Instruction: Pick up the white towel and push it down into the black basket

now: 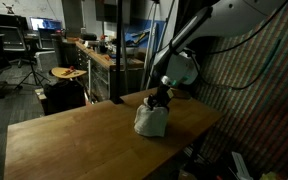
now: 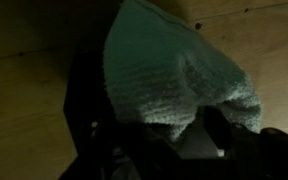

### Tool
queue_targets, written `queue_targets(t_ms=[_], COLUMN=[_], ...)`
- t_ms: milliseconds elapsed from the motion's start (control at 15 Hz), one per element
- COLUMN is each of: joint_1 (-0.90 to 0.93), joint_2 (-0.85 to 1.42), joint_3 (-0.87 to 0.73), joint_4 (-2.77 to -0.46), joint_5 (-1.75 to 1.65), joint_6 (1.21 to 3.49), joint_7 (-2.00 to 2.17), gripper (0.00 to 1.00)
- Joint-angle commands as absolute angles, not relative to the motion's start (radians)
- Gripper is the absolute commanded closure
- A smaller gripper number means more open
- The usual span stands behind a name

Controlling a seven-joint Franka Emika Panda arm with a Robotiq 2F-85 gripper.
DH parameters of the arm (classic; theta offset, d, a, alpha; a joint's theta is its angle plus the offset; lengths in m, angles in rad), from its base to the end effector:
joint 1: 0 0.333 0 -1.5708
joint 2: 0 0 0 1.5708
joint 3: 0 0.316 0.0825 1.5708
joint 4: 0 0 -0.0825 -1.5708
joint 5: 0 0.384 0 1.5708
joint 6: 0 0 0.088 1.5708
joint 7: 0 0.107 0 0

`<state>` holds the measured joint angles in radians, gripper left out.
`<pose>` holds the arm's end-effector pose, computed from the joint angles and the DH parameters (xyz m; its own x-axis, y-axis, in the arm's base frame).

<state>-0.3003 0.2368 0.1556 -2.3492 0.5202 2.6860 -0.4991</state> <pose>0.5142 -0.0898 0.2391 0.9784 -0.1291 0.1616 -0.0864 -0.9650 -0.2476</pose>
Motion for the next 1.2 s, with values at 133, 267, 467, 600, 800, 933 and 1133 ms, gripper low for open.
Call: queue_targets(t_ms=[133, 267, 467, 600, 800, 933, 1133], joint_1=[-0.270, -0.270, -0.270, -0.269, -0.267, -0.267, -0.264], joint_2=[0.232, 0.228, 0.221, 0.211, 0.192, 0.178, 0.153], joint_3=[0.127, 0.124, 0.114, 0.108, 0.104, 0.103, 0.097], joint_4=[-2.351, -2.355, -2.363, -2.369, -2.380, -2.387, -2.397], joint_5=[0.529, 0.531, 0.531, 0.533, 0.538, 0.546, 0.556], joint_6=[2.681, 2.683, 2.684, 2.686, 2.690, 2.690, 2.692], joint_7=[-0.504, -0.501, -0.498, -0.494, -0.487, -0.487, -0.482], gripper=[0.37, 0.10, 0.00, 0.00, 0.00, 0.00, 0.00])
